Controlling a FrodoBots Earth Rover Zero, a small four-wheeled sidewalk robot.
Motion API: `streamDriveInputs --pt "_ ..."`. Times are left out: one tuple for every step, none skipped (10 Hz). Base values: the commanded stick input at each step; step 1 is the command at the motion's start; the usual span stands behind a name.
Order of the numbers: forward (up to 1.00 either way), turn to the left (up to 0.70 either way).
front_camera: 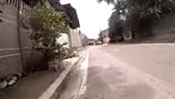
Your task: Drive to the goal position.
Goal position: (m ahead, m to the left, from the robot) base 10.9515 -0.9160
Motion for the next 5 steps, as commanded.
streamDriveInputs --pt "0.70 0.00" --pt "0.70 0.00" --pt "0.70 0.00" --pt "0.70 0.00" --pt "0.70 0.00"
